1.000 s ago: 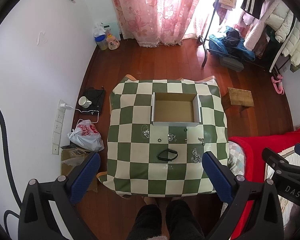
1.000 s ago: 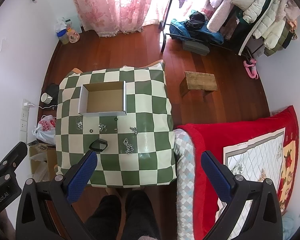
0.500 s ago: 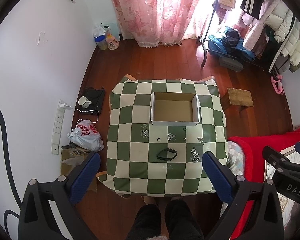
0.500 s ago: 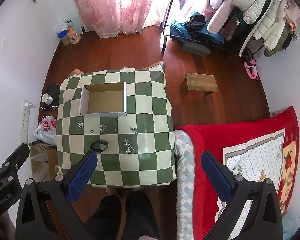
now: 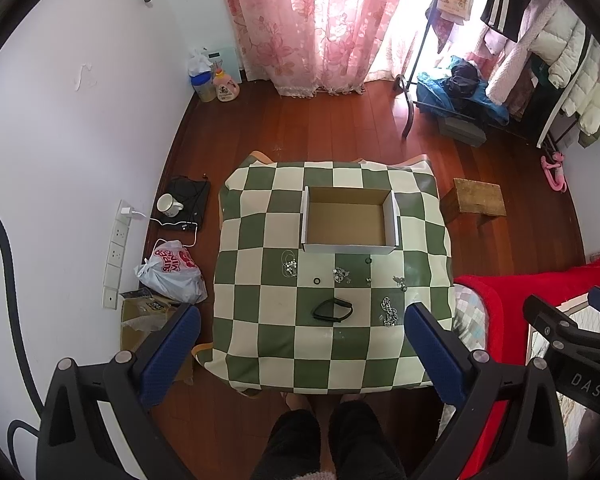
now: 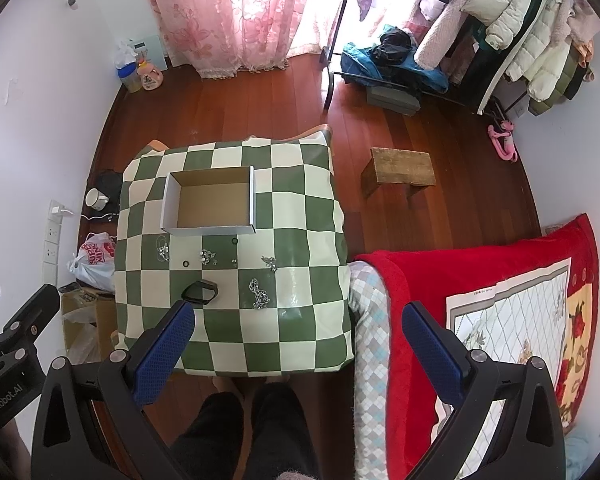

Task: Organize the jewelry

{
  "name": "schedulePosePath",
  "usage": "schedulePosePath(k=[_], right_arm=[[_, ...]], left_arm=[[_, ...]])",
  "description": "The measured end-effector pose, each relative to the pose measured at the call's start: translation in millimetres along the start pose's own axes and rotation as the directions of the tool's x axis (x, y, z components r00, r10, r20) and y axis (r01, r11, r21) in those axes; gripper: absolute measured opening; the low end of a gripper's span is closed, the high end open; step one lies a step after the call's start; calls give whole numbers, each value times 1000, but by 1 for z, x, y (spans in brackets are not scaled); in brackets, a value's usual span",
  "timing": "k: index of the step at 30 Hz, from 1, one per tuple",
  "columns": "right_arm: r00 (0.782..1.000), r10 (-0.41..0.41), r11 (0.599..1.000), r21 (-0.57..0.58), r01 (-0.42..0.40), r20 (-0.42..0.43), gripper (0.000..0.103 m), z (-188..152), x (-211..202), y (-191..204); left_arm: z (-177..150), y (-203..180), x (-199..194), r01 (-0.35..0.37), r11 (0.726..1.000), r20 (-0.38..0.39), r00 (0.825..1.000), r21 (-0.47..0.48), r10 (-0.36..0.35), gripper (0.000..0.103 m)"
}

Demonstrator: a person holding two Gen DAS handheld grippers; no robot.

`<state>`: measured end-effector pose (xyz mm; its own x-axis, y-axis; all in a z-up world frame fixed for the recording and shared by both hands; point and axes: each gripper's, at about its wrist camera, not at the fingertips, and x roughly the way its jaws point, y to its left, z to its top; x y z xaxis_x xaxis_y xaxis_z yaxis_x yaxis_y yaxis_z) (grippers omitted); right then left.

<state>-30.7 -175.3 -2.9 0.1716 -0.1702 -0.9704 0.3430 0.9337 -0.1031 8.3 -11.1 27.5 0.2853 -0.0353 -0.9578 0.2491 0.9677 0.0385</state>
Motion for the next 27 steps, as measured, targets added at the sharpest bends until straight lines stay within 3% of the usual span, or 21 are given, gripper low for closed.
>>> schedulePosePath(k=[7, 13, 21, 27], right_arm=[[1000, 2, 1000, 2, -2, 0, 103, 1, -1, 0], [999, 36, 999, 38, -35, -26, 103, 3, 11, 0], [994, 66, 997, 38, -63, -84, 103, -23, 95, 5], [990, 75, 996, 63, -68, -122, 103, -40, 174, 7]], left_arm=[[-2, 0, 1, -4, 1000, 5, 1000, -1, 4, 103], [-1, 4, 20, -59, 998, 25, 998, -22, 59, 103], [-32, 14, 109, -153, 988, -16, 988, -6, 153, 103], [-54, 8, 180, -175, 984, -83, 981, 38, 178, 103]])
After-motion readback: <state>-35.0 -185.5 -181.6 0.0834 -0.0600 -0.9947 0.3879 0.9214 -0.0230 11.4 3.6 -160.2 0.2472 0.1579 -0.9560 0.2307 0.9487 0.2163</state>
